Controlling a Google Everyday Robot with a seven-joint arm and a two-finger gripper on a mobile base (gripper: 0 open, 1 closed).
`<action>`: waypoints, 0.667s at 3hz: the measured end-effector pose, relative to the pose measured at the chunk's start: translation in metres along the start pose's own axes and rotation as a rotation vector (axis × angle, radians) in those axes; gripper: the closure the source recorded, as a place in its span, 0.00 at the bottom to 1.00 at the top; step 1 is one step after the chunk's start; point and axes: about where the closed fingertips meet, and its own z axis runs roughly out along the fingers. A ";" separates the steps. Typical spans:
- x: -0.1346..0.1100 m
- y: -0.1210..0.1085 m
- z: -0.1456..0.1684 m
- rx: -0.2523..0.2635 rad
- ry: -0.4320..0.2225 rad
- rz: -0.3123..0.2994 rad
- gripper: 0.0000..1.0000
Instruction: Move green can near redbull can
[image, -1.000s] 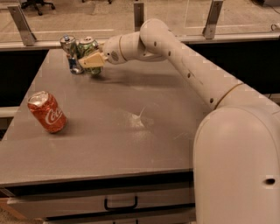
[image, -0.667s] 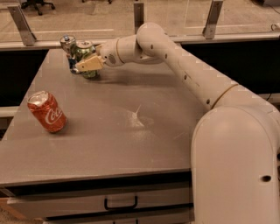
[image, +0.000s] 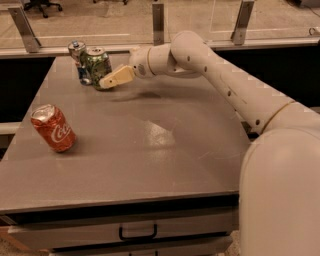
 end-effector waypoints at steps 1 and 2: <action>0.008 -0.025 -0.075 0.160 0.027 0.042 0.00; 0.009 -0.023 -0.079 0.164 0.031 0.044 0.00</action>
Offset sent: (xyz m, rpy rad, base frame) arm -0.0030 -0.0682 0.0151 -0.0157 -0.0017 -0.1474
